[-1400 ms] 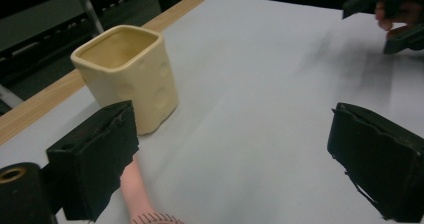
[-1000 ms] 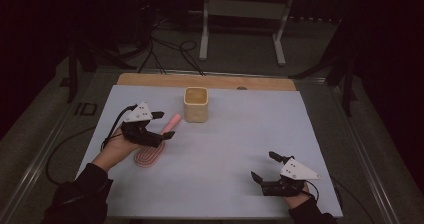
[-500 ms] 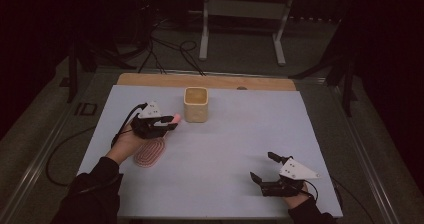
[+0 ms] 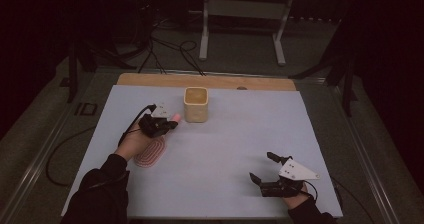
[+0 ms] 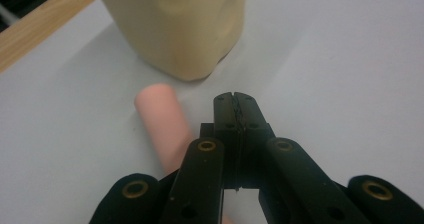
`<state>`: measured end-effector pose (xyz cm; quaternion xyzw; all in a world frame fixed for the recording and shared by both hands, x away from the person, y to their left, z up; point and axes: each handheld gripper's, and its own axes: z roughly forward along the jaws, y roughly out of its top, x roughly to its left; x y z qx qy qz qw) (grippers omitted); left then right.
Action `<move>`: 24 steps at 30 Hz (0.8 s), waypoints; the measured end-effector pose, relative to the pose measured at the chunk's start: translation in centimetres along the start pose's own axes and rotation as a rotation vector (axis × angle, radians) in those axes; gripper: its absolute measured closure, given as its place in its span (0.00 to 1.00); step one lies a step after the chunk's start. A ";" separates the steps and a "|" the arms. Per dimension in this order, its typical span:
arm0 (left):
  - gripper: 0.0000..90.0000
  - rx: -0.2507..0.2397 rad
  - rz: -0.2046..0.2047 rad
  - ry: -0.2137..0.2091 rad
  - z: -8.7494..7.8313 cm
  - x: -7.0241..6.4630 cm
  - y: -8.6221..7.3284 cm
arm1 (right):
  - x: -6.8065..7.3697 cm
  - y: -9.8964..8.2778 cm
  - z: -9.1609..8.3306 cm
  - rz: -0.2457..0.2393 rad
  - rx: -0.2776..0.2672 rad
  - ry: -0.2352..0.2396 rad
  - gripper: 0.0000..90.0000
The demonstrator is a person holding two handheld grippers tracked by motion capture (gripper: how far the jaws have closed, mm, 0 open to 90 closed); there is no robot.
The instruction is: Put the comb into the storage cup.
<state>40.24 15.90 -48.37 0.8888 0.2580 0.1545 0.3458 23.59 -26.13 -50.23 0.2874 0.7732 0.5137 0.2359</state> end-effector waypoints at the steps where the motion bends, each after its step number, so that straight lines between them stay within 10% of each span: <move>1: 1.00 0.010 0.004 -0.002 0.2 0.0 0.0 | 0.0 0.0 0.0 -0.002 0.001 0.001 0.10; 24: 1.00 0.123 -0.030 -0.002 3.2 1.3 0.7 | -0.1 -0.1 -0.1 0.003 0.001 0.002 0.10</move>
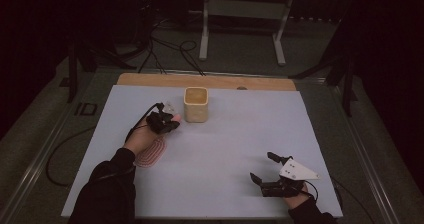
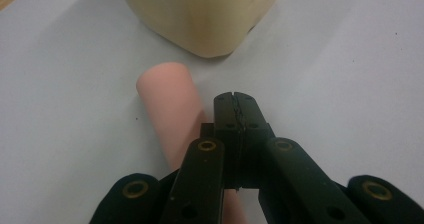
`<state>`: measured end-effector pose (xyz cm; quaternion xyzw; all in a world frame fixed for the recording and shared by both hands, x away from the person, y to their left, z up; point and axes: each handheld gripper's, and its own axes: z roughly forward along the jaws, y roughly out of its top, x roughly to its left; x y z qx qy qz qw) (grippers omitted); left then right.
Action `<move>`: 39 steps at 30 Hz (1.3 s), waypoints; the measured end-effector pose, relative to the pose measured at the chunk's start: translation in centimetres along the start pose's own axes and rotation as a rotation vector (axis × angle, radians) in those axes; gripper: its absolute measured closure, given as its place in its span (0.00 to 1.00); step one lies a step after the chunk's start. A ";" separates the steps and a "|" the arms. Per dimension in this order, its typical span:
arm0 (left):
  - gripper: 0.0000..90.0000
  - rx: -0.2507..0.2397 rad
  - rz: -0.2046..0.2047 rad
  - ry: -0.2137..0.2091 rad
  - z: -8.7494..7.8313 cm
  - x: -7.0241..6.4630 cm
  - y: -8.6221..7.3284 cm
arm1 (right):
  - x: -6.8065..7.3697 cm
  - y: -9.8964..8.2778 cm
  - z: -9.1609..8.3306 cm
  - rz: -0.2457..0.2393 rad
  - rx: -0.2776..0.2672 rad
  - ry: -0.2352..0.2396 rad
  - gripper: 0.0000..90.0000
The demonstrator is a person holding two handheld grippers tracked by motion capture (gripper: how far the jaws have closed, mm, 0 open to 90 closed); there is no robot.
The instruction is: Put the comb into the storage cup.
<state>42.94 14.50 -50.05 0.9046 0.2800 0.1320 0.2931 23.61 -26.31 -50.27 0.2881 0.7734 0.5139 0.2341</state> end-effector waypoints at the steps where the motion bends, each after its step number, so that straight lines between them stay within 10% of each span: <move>1: 1.00 0.001 0.002 0.002 0.0 0.0 0.1 | 0.0 0.0 0.0 -0.001 -0.002 0.000 0.10; 39: 1.00 0.044 -0.155 0.140 -3.9 5.3 -4.6 | -0.1 0.1 0.0 0.020 -0.009 0.012 0.10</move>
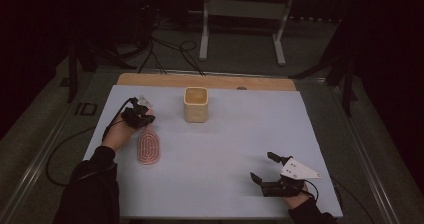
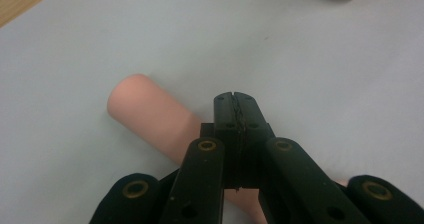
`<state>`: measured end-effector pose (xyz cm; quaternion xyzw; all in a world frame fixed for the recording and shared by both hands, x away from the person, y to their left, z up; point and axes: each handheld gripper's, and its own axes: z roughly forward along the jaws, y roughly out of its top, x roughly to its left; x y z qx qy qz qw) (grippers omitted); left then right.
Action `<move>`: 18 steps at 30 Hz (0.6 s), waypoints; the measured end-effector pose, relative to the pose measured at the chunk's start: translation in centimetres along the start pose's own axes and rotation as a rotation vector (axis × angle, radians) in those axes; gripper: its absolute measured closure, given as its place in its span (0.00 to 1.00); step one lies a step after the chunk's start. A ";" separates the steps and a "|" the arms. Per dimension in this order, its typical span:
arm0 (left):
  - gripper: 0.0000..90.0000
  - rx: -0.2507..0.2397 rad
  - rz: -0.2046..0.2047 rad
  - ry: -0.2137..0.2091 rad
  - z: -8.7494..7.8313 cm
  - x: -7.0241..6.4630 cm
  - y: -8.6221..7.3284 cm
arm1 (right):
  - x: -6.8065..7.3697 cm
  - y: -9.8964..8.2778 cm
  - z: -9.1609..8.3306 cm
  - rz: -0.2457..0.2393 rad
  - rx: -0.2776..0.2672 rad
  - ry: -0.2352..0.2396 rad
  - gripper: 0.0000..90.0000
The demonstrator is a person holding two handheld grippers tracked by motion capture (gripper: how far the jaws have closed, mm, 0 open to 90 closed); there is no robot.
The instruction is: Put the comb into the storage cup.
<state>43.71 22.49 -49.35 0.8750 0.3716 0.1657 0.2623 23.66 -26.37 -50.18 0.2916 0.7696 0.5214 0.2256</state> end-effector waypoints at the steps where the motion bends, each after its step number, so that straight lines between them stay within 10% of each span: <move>1: 1.00 0.004 0.000 0.009 -0.1 0.2 -0.2 | 0.0 0.0 0.0 0.000 -0.001 0.001 0.10; 18: 1.00 0.064 -0.025 0.065 -1.7 2.3 -2.9 | 0.0 0.0 0.0 0.002 0.001 0.002 0.10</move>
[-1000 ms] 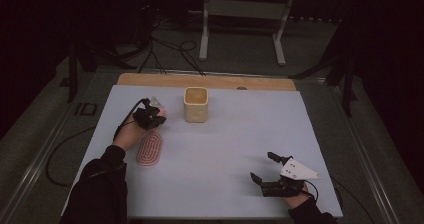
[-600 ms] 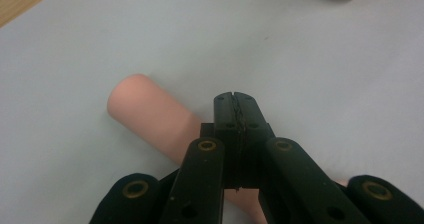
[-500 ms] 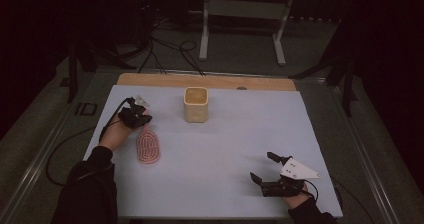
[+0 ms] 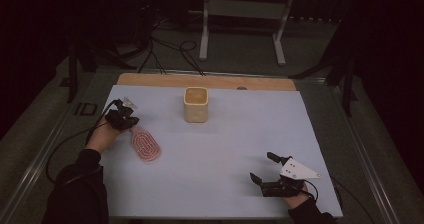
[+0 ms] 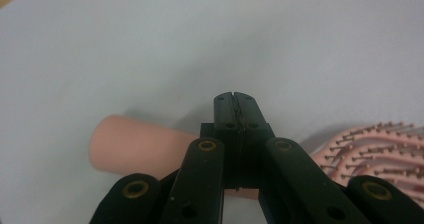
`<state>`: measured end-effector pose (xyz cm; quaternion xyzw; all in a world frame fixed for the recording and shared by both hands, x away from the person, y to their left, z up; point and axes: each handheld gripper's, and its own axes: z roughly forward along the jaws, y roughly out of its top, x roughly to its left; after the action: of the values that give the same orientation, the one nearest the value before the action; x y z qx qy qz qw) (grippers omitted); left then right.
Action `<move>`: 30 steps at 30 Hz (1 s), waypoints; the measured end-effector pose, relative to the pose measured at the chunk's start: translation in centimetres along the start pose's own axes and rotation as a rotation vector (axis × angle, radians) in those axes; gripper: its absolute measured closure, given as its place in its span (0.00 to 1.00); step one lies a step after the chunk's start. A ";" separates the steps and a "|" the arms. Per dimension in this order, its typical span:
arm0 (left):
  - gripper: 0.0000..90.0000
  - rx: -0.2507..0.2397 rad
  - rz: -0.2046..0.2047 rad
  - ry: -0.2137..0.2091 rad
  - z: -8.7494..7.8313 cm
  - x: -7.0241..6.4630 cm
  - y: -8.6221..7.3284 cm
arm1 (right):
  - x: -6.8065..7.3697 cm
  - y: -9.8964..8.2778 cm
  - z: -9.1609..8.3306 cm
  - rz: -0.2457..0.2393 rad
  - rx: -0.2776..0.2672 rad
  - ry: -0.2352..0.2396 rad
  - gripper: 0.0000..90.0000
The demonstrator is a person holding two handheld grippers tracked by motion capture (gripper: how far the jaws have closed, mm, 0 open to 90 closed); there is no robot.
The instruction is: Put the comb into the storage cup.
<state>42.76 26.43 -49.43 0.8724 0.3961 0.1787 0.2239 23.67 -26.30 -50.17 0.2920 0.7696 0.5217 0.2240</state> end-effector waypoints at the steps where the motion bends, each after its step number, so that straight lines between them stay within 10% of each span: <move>1: 1.00 0.003 -0.004 0.003 -0.1 0.1 -0.2 | 0.0 0.0 0.0 0.002 -0.002 -0.002 0.10; 30: 1.00 0.042 -0.057 0.014 -4.3 -0.1 -6.6 | 0.0 0.0 0.0 0.007 0.004 -0.005 0.10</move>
<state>36.54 31.25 -49.40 0.8640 0.4259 0.1701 0.2077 23.72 -26.28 -50.15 0.2962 0.7692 0.5203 0.2236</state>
